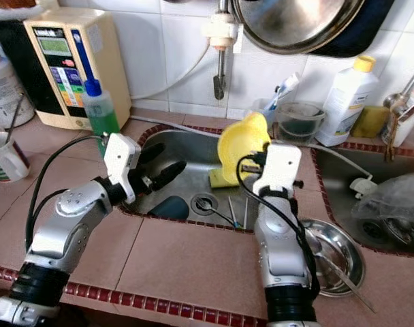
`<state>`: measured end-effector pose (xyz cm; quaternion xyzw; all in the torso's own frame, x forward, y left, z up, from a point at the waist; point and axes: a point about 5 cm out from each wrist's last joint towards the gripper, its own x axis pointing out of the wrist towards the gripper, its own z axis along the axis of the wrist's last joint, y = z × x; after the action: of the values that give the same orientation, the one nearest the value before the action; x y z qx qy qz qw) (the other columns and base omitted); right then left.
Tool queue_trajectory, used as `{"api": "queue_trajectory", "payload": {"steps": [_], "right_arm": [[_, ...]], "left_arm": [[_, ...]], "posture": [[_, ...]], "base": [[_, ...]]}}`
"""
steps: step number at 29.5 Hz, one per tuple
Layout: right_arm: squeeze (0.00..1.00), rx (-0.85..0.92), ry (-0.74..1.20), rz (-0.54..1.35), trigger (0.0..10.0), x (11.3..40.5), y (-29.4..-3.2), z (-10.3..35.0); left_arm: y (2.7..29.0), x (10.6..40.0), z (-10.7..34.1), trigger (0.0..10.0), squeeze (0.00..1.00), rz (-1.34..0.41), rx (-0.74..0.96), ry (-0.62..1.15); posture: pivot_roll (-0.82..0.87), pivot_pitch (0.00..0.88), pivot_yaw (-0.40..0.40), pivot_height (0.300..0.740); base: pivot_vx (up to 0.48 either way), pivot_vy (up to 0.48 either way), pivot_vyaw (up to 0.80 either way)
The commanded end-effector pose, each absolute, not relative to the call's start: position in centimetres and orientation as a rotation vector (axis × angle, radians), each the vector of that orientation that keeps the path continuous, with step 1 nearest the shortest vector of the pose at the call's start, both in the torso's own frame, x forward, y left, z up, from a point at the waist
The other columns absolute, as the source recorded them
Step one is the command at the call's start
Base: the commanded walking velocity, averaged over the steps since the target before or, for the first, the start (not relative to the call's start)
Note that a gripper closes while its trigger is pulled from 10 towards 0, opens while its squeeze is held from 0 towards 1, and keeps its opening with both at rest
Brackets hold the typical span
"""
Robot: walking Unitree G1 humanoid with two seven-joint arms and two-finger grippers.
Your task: Kitchen organization
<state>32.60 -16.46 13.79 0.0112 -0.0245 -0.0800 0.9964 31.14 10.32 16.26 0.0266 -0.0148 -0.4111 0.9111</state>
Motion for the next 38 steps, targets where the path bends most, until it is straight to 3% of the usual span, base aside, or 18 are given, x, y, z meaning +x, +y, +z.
{"api": "queue_trajectory", "payload": {"steps": [1, 11, 24, 38], "right_arm": [[0.00, 0.031, -0.031, -0.173, 10.0, 33.0, -17.1, 14.0], [0.00, 0.040, 0.118, 0.007, 10.0, 33.7, -18.9, 12.8], [0.00, 0.111, 0.200, 0.210, 10.0, 35.0, -18.4, 13.6], [0.00, 0.180, 0.318, 0.248, 10.0, 35.0, -18.1, 12.4]], "left_arm": [[10.0, 30.9, 16.4, 10.0, 0.00, -0.869, 0.074, -0.020], [9.2, 29.0, 15.7, 10.0, 0.00, -0.944, 0.124, 0.032], [8.6, 27.3, 15.4, 10.0, 0.00, -1.013, 0.128, 0.074], [8.9, 27.4, 15.8, 10.0, 0.00, -1.012, 0.136, 0.076]], "posture": [[0.04, 0.000, 0.001, 0.740], [0.05, 0.000, -0.013, 0.740], [0.06, 0.000, -0.021, 0.740], [0.07, 0.000, -0.024, 0.740]], "base": [[0.000, 0.000, 0.00], [0.000, 0.000, 0.00], [0.000, 0.000, 0.00], [0.000, 0.000, 0.00]]}}
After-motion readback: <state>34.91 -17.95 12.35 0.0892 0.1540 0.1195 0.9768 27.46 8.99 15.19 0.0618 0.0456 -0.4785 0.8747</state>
